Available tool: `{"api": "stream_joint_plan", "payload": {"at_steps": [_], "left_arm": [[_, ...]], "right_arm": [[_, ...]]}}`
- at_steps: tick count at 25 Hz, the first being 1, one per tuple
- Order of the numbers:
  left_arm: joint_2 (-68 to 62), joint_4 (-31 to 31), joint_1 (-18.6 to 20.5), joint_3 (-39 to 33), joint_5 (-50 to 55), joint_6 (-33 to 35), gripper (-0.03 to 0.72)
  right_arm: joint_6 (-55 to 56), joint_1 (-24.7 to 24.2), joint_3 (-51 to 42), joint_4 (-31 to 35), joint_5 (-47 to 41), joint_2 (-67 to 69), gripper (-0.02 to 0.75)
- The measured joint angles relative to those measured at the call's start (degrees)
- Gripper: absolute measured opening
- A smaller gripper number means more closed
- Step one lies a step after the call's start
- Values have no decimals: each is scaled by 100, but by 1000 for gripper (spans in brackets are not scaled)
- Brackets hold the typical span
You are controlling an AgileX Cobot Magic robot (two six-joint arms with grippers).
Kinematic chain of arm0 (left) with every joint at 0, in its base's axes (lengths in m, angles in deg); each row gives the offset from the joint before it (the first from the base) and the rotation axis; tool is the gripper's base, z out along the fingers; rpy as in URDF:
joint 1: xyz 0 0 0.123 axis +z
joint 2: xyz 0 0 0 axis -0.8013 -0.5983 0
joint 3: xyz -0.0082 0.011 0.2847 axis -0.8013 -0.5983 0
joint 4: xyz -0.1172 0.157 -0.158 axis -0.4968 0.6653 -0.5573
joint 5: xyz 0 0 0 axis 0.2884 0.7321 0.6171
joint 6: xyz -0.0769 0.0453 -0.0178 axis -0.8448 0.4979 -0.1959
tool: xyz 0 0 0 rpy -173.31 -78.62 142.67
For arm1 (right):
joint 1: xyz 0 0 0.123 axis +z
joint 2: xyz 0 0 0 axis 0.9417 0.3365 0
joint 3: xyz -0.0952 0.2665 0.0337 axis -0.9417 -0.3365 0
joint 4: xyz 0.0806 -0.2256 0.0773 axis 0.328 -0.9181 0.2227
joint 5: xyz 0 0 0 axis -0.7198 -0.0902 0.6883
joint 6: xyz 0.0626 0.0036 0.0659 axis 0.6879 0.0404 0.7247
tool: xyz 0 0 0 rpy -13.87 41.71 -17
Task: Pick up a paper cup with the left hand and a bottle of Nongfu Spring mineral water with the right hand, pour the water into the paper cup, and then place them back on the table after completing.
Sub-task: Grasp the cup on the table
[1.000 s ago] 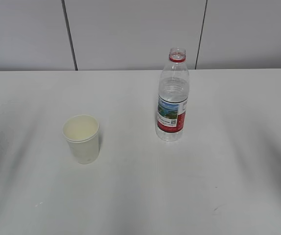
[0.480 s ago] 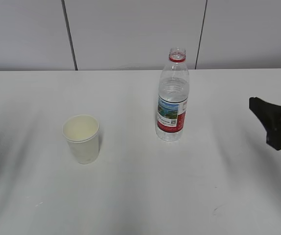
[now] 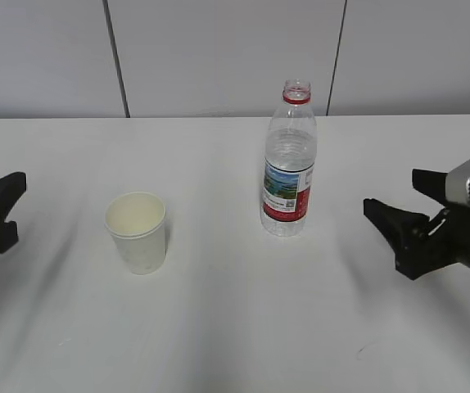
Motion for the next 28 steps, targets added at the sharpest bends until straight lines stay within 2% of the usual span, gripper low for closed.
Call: {"api": "stream_joint_plan", "payload": {"at_steps": [6,12,19,28], "left_arm": [[-878,781,0,-12,-590,-230,438],[-2131,1283,0,-6,-1999,-249,438],[-3375,1950,0,46,-2206,-267,438],[-3585,1893,0,157,-2248,-267,438]], "right_arm": [[-264,0,25,-245,947,922,586],[-387,0,118,-385,995,1412,586],[-387,0,150,-465,1037,1438,586],[-392,0,304,-529,1051,1440,586]]}}
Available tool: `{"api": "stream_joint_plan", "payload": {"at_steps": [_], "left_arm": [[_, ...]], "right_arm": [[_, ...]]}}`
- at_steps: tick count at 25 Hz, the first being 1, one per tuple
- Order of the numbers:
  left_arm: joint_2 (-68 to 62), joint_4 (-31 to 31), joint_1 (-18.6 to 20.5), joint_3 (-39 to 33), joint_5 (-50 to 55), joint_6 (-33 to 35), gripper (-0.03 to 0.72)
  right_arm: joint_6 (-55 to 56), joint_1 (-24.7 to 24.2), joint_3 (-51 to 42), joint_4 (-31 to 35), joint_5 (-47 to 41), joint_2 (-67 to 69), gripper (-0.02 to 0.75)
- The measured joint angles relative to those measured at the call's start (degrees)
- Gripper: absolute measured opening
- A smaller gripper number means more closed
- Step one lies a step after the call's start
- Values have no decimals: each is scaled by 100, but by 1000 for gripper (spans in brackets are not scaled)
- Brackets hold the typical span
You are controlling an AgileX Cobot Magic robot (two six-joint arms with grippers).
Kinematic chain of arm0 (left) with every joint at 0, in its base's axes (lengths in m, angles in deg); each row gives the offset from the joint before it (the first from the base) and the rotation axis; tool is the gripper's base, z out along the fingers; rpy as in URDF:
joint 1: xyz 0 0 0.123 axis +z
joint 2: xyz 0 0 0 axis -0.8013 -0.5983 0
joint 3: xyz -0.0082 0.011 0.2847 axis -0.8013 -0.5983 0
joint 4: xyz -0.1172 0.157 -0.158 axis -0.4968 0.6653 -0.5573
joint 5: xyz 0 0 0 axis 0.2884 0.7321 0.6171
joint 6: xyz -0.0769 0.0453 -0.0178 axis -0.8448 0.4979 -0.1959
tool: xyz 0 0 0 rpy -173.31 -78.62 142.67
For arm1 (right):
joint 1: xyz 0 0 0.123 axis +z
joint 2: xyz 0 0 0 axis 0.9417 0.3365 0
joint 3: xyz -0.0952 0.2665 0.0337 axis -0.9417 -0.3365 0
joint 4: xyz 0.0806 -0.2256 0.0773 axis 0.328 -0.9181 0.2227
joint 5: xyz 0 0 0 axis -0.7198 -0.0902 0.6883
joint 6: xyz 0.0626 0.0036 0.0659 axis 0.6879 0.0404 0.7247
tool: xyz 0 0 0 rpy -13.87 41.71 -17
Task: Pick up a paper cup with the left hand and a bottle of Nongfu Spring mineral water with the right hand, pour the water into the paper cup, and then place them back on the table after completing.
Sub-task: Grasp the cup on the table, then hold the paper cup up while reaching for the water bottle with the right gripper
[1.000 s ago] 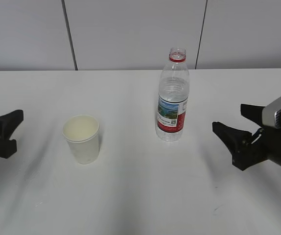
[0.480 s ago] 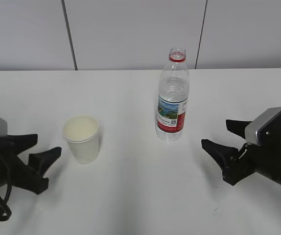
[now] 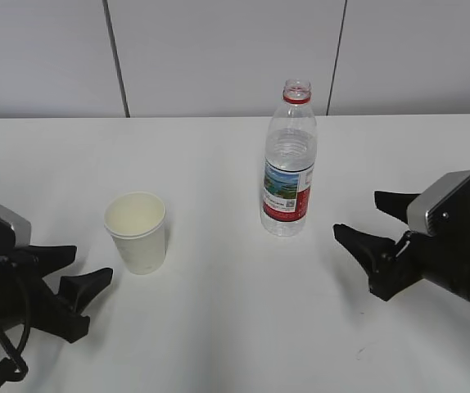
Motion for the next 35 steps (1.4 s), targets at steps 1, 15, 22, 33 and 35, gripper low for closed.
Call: {"api": "stream_joint_plan", "payload": {"at_steps": [1,15,22,33,35], "left_arm": [[-42,0,0,57,-6,0,438],[-612,495,0,985,2,-33,469],[-949,995,-167,1515,1,-485,469],[-1125,570,-689,1944,3,-497,473],[-1125,503,-691,1944,3,-497,473]], "right_arm": [[0,0,38,-13,0,21,586],[0,0,733,-497,24,609,586],[0,0,869,-508,34,623,586],[0,0,869,-517,34,623,586],[0,0,869,-517,24,623,585]]}}
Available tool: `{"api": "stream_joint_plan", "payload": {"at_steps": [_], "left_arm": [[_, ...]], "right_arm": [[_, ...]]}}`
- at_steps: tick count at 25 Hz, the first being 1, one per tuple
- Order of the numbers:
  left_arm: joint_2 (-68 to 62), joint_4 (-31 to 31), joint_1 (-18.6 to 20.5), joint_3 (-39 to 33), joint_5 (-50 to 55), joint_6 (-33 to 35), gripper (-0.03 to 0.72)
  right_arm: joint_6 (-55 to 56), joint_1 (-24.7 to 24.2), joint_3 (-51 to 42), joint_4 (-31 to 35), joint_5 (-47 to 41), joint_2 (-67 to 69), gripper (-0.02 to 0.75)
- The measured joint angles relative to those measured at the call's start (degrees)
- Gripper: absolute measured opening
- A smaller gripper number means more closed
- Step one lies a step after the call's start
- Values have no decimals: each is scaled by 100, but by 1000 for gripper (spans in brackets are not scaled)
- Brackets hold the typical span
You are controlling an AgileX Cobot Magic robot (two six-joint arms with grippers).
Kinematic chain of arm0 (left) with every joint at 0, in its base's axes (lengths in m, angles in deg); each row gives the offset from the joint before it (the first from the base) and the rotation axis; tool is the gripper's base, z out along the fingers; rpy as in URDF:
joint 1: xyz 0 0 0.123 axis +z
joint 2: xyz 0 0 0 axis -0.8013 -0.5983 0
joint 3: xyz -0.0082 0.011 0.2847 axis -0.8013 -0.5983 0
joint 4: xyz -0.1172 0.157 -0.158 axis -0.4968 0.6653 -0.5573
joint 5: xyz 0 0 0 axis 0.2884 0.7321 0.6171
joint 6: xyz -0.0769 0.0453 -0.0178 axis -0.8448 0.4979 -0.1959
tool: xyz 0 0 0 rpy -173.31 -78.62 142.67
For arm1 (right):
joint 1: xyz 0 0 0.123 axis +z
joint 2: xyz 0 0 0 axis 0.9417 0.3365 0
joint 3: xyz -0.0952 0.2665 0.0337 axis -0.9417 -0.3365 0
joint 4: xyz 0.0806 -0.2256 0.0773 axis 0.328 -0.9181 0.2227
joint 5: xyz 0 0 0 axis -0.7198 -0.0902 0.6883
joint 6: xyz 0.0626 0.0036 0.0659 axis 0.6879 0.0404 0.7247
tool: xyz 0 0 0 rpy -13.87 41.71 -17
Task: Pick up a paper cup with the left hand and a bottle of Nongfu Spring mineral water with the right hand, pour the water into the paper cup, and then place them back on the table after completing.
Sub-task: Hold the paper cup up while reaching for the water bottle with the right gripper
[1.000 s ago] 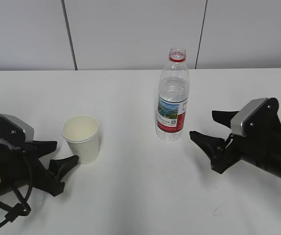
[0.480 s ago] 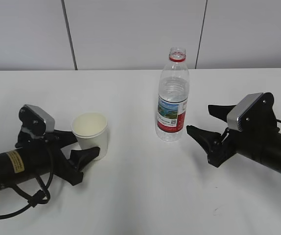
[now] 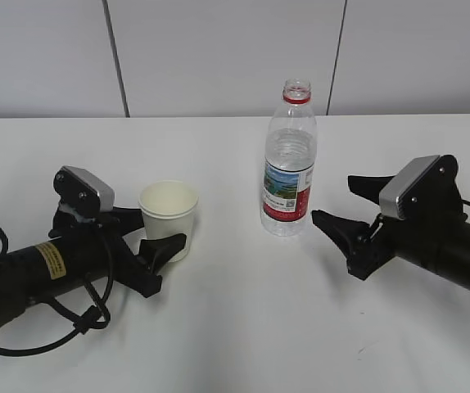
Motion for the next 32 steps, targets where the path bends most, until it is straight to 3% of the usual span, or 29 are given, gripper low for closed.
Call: {"api": "stream_joint_plan", "payload": {"at_steps": [15,21,32], "left_arm": [[0,-19,-5,0,0,0,405],[0,18,-5,0,0,0,405],[364,2,-5,0,0,0,403]], "right_arm": [[650,0,282,-59,0,13,586],[739,0,635,-511,-181,76,586],[779,0,1192,-606,-55,1218,586]]}}
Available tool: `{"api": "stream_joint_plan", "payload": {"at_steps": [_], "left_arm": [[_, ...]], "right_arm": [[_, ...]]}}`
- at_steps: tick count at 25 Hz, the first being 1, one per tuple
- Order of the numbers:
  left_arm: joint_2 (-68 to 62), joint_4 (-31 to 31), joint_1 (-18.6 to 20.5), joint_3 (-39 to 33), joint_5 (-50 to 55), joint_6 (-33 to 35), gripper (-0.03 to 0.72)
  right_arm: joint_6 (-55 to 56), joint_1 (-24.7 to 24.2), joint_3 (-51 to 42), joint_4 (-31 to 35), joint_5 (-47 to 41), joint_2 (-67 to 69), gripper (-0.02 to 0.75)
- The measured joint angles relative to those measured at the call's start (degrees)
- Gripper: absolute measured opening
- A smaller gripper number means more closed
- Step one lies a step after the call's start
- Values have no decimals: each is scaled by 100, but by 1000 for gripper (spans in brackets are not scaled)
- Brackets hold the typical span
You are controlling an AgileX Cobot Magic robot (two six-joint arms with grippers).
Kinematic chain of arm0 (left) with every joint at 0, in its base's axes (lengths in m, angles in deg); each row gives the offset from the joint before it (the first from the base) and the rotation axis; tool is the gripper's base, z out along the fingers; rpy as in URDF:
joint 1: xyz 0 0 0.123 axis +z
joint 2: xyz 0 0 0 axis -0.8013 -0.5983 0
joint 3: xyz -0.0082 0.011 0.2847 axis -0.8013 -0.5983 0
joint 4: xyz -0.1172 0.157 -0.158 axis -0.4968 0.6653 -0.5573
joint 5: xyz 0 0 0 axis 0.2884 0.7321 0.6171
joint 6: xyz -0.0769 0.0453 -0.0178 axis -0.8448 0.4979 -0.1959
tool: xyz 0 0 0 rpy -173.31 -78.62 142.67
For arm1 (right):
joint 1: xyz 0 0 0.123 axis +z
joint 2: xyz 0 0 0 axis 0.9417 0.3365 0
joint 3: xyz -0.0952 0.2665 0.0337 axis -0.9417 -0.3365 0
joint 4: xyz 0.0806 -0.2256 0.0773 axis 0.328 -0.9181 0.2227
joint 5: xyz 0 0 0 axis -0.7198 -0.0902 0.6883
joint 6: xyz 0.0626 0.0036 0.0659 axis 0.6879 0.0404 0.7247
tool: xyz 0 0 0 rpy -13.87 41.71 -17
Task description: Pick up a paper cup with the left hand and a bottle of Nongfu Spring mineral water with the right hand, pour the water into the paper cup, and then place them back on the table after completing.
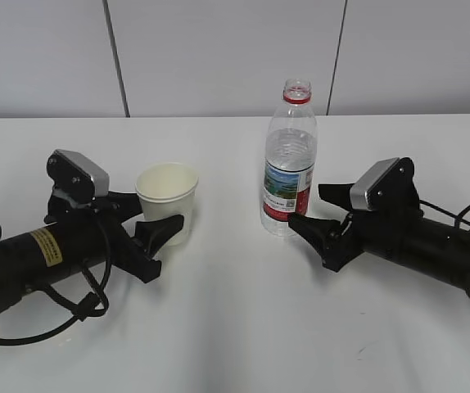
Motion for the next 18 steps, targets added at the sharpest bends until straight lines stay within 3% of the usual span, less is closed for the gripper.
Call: {"api": "stream_joint_plan", "payload": {"at_steps": [8,13,18], "left_arm": [[55,0,0,0,1,0,403],[55,0,0,0,1,0,403],[55,0,0,0,1,0,403]], "right_arm": [[277,0,591,-157,8,333,591],[772,11,951,-614,8,360,647],[848,84,1131,-668,8,386,655]]}}
